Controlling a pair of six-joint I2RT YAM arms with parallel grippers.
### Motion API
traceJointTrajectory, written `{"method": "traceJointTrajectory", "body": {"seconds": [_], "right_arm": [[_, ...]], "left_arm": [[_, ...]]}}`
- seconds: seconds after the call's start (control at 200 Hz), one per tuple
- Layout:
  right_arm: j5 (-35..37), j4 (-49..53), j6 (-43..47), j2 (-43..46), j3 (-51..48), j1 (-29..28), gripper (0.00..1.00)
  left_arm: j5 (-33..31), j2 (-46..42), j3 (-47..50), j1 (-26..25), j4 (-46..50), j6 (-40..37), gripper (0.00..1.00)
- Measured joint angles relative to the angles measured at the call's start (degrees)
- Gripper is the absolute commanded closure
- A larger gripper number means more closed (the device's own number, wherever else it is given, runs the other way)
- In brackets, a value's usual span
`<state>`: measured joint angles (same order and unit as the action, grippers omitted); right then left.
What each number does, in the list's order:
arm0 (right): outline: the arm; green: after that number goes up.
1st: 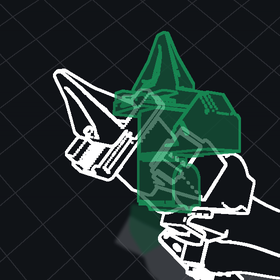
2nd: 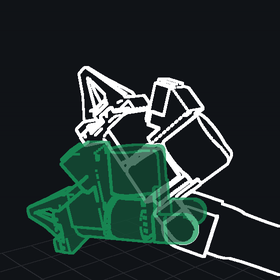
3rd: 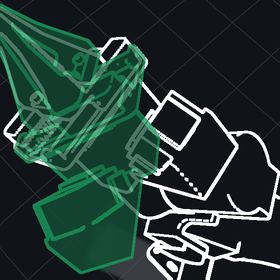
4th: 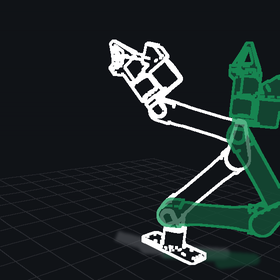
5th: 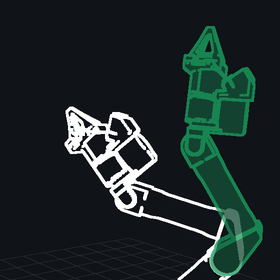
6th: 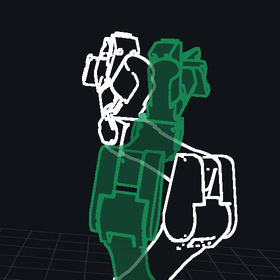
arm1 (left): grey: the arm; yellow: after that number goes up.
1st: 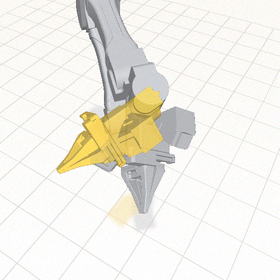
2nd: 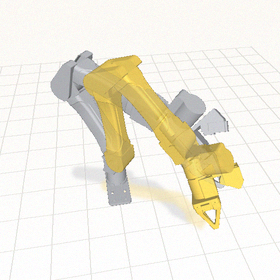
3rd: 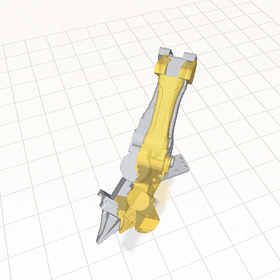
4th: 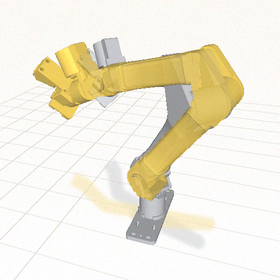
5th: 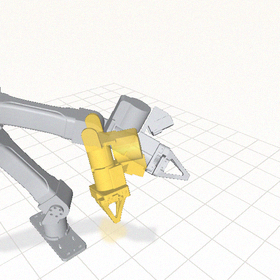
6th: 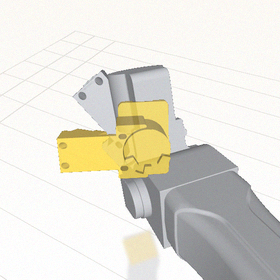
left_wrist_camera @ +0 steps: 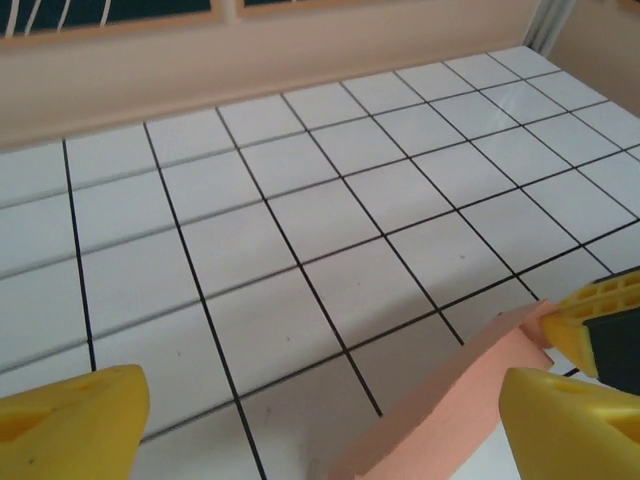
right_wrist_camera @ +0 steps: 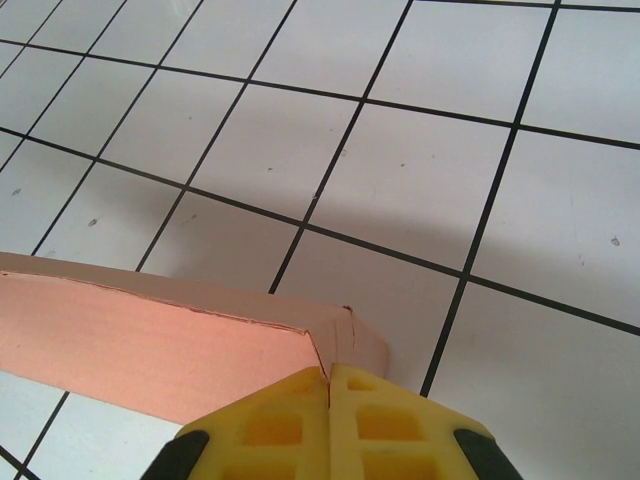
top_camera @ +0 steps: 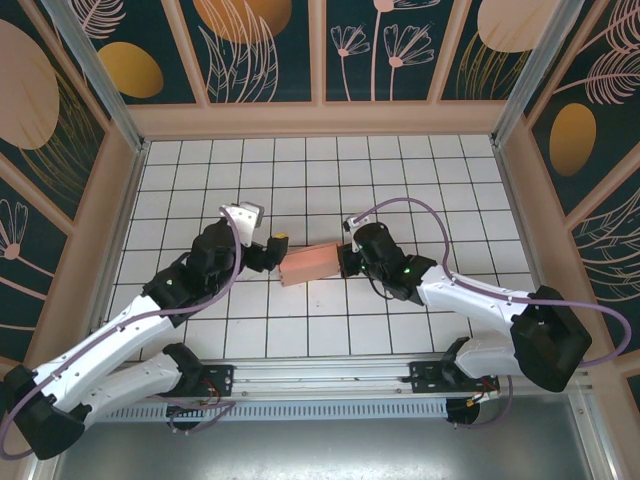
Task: Fold the paper box
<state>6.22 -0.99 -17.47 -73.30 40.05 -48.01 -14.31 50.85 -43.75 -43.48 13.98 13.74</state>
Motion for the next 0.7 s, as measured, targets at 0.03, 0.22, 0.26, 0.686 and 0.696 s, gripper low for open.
{"method": "traceJointTrajectory", "body": {"seconds": [0.03,0.22,0.26,0.686,0.696], "right_arm": [[0.0,0.0,0.0,-0.1,0.1,0.0,1.00],[0.0,0.3,0.0,-0.3,0.3,0.0,1.00],[0.0,0.4,0.0,-0.3,0.4,0.0,1.00],[0.0,0.6,0.0,-0.3,0.5,0.0,1.00],[0.0,0.6,0.0,-0.3,0.5,0.0,1.00]], "left_arm": [[0.4,0.0,0.2,0.0,0.5,0.9,0.35],[2.6,4.5,0.1,0.0,6.3,4.0,0.60],[3.2,5.9,-0.1,0.0,7.6,3.9,0.65],[4.7,16.5,-5.9,0.0,15.1,3.0,0.72],[4.8,16.7,-6.1,0.0,15.2,3.0,0.72]]}}
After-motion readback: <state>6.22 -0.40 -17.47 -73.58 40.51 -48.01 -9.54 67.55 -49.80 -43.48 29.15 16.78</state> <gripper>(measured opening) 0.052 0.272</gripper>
